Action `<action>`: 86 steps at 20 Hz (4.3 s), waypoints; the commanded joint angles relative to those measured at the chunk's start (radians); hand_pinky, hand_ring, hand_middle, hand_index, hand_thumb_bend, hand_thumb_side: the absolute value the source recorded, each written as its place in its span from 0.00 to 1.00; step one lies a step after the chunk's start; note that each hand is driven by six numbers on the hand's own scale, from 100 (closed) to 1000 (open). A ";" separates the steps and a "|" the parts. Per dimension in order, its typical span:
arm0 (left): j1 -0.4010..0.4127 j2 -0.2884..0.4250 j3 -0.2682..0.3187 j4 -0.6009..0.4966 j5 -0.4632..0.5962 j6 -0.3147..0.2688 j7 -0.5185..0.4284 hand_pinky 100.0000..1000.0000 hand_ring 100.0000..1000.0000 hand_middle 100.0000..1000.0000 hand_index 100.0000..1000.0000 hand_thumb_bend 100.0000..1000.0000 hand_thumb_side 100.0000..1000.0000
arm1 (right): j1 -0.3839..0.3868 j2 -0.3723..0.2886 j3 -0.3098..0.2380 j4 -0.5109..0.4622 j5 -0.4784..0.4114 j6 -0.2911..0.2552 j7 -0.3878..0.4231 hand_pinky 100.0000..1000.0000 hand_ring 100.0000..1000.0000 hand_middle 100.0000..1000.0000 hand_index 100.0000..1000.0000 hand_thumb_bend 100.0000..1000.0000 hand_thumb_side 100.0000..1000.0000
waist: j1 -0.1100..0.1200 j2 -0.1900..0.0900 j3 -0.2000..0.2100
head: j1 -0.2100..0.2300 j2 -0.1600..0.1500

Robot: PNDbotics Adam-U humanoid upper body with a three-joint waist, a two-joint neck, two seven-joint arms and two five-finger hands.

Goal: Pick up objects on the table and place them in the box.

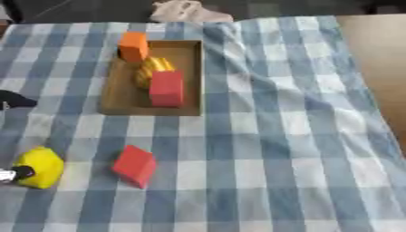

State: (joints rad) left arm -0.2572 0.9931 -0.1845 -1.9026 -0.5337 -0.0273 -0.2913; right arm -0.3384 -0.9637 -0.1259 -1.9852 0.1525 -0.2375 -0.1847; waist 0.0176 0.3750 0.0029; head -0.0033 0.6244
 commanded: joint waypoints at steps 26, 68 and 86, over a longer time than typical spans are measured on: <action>-0.099 -0.038 -0.058 0.049 -0.074 0.041 -0.258 0.89 0.83 0.75 0.87 0.44 0.35 | 0.013 0.019 0.052 -0.015 0.064 0.035 -0.162 0.83 0.81 0.64 0.84 0.00 0.56 | 0.017 -0.006 -0.010 | 0.006 -0.007; -0.732 -0.398 -0.073 0.427 -0.367 -0.030 -0.110 0.75 0.67 0.57 0.60 0.00 0.00 | -0.011 0.019 0.062 -0.015 0.023 0.019 -0.135 0.83 0.81 0.64 0.83 0.00 0.55 | 0.029 -0.029 -0.058 | 0.017 0.006; -0.772 -0.509 -0.054 0.726 -0.452 -0.158 -0.001 0.84 0.79 0.70 0.80 0.18 0.28 | -0.015 0.042 0.060 -0.015 0.021 0.024 -0.134 0.83 0.81 0.64 0.83 0.00 0.55 | 0.022 -0.011 -0.067 | 0.052 0.013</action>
State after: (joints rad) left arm -1.0052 0.4729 -0.2528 -1.1778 -0.9761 -0.1755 -0.2951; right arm -0.3427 -0.9018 -0.0549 -1.9852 0.1808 -0.2136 -0.3194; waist 0.0462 0.3829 -0.0624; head 0.0461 0.6415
